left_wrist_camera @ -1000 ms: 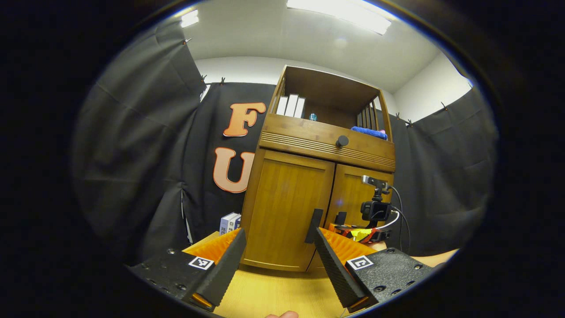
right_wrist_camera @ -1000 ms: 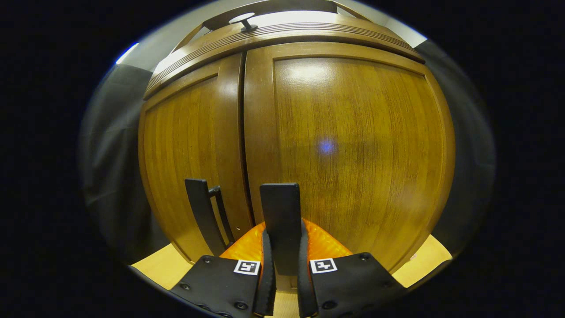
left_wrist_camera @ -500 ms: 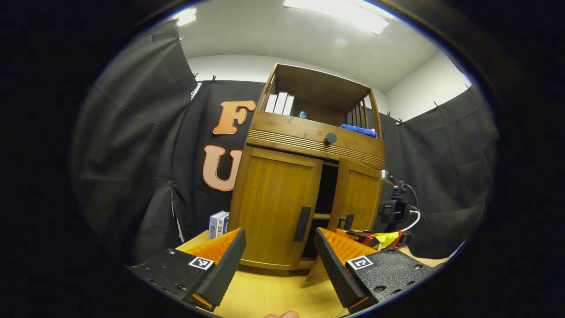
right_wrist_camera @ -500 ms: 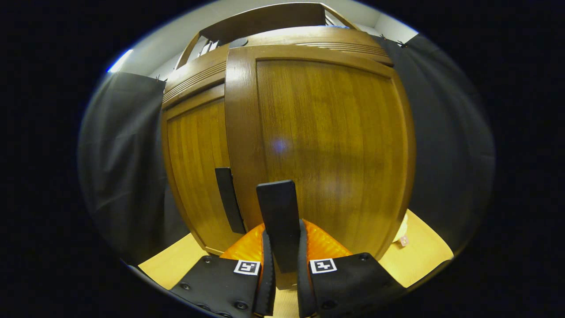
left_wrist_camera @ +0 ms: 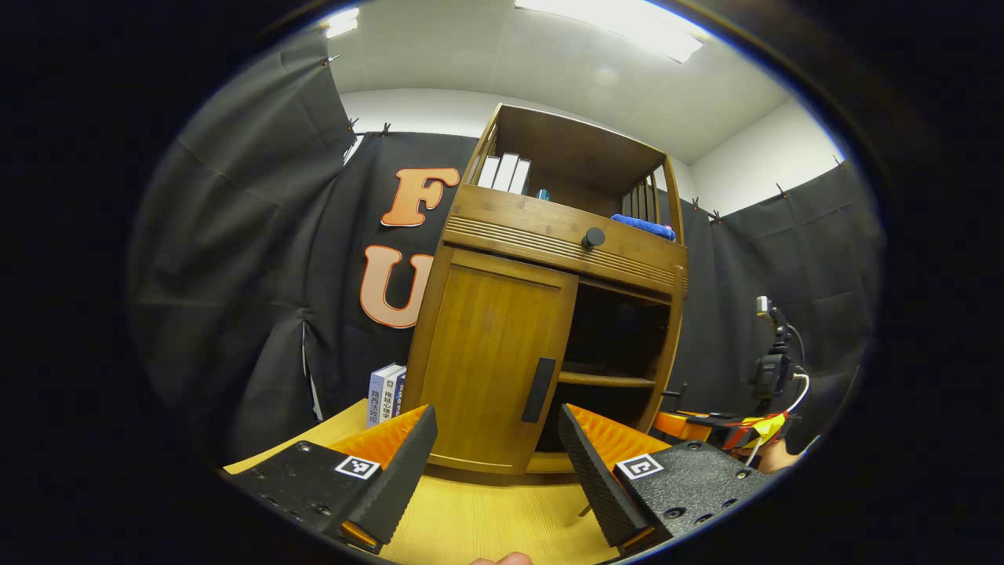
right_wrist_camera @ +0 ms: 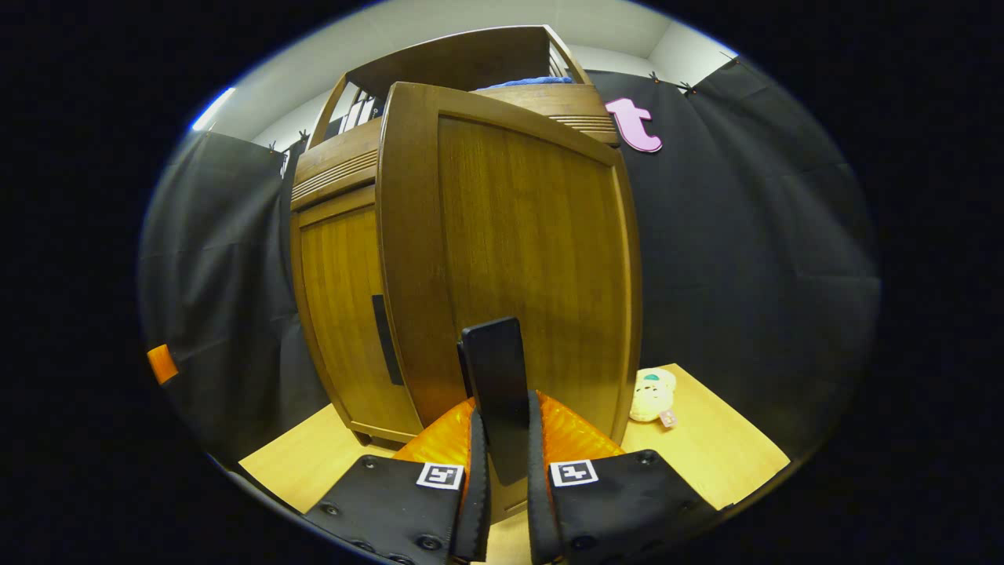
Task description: Open the right door of the double-door shoe cabinet with the right hand, and open the left door with the left hand.
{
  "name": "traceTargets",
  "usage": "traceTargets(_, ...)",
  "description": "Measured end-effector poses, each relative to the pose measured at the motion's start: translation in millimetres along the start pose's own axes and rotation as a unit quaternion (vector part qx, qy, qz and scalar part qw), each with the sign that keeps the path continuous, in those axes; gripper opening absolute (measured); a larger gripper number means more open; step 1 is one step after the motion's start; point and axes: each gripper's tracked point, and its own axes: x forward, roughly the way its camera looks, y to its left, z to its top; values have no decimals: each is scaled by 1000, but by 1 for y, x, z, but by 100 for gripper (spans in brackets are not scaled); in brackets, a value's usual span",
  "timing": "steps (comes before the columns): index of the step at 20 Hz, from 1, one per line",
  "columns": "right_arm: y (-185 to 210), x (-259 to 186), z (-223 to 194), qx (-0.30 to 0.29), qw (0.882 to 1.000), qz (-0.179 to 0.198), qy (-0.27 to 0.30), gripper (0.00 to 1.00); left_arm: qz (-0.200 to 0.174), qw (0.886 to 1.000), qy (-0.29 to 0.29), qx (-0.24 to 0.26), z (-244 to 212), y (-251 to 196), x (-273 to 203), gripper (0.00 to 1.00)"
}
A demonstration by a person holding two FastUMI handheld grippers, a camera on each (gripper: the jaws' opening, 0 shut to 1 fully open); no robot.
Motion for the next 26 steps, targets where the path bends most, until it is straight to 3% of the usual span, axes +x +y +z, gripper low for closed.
traceTargets(2,-12,-9,2,-2,1000,-15,-4,22,-3,1000,4,-6,-4,-1,-1,95)
traceTargets(3,-17,-12,3,-3,1000,-23,-5,27,-6,1000,4,-7,-5,-3,-2,95)
traceTargets(6,-40,-28,5,1,999,-48,-12,22,-8,1000,1,3,-4,-4,-2,95)
traceTargets(7,-49,-32,5,1,998,-58,-13,31,-10,1000,-1,6,-4,-6,-2,95)
traceTargets(10,-85,-49,6,-23,994,-101,-17,22,-20,1000,1,10,-5,-11,1,95)
traceTargets(11,-104,-52,9,-26,992,-121,-15,13,-23,1000,2,11,-6,-13,1,94)
traceTargets(12,-120,-59,10,-25,991,-134,-16,16,-26,1000,3,11,-7,-15,2,92)
traceTargets(14,-134,-65,7,5,992,-123,-20,1,-30,999,3,9,-7,-18,2,92)
traceTargets(16,-141,-66,6,2,993,-111,-25,2,-34,999,4,7,-8,-23,3,95)
traceTargets(17,-144,-68,6,-10,994,-106,-27,8,-35,999,4,7,-8,-24,2,95)
traceTargets(18,-146,-69,5,-17,995,-98,-27,8,-36,999,2,8,-7,-24,1,92)
traceTargets(19,-151,-68,6,-17,995,-90,-30,5,-35,999,1,10,-6,-24,0,95)
traceTargets(20,-158,-69,6,-16,996,-84,-36,8,-34,999,-2,11,-5,-22,-2,95)
traceTargets(23,-170,-68,8,-19,996,-66,-48,8,-23,1000,-5,14,-4,-15,-4,92)
traceTargets(26,-174,-69,7,-28,997,-50,-48,8,-16,1000,-4,12,-3,-10,-5,95)
